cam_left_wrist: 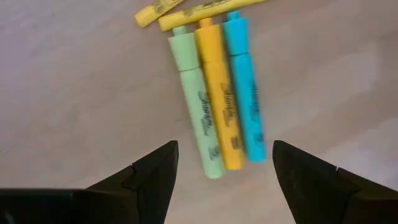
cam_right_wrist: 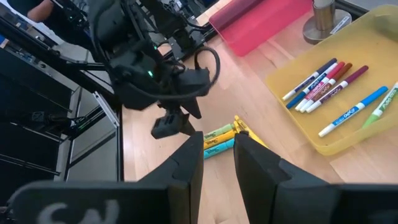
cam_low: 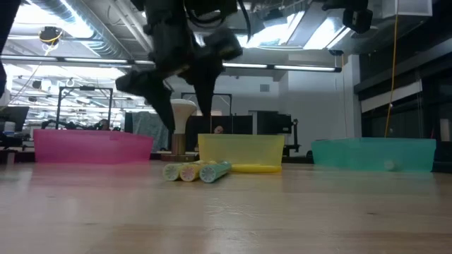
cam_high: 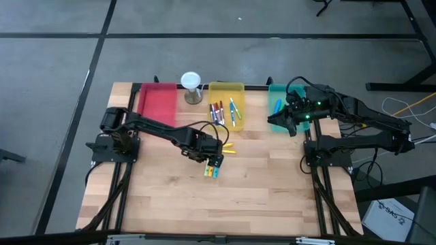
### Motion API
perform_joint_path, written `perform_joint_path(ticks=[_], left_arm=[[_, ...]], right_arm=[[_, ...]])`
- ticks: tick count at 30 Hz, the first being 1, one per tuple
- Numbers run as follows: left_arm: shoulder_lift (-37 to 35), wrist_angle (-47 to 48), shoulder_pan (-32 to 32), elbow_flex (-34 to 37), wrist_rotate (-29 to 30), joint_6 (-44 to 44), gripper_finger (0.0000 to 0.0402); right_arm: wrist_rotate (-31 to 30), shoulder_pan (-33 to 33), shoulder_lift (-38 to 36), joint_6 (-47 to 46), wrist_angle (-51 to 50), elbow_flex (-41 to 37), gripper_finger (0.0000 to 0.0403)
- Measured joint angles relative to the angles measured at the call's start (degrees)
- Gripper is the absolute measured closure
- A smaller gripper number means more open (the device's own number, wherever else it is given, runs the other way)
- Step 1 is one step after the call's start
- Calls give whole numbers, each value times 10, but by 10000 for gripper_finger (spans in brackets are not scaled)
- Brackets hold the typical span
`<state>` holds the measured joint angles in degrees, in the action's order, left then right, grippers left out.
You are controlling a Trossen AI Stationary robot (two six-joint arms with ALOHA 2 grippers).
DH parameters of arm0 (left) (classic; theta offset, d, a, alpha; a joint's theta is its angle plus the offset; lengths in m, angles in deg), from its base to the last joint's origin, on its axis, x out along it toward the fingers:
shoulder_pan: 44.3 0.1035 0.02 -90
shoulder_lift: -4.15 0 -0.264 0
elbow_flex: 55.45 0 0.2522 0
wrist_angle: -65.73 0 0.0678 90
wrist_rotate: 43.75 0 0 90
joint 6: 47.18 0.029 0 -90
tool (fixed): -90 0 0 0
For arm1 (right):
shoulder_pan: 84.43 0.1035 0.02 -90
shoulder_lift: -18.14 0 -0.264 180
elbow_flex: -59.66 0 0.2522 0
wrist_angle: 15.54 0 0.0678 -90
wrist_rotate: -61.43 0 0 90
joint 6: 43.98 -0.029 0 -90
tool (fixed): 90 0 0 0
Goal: Pick & Place Markers
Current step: Put the light green highlighter into the blue bin
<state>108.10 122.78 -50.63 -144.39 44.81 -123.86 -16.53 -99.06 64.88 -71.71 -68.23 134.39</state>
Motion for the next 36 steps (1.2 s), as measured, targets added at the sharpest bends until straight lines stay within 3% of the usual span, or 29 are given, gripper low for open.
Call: perform_joint_path(ticks=[8,17,36], left_arm=[[27,17,0,0,-13,12,149],[25,47,9,0,13,24,149],[28,34,28,0,28,51,149]], right_arm=[[0,0,0,2,-2,0,315],[-5,0,0,9,-2,0,315],[-20,0,0,10,-2,0,315]])
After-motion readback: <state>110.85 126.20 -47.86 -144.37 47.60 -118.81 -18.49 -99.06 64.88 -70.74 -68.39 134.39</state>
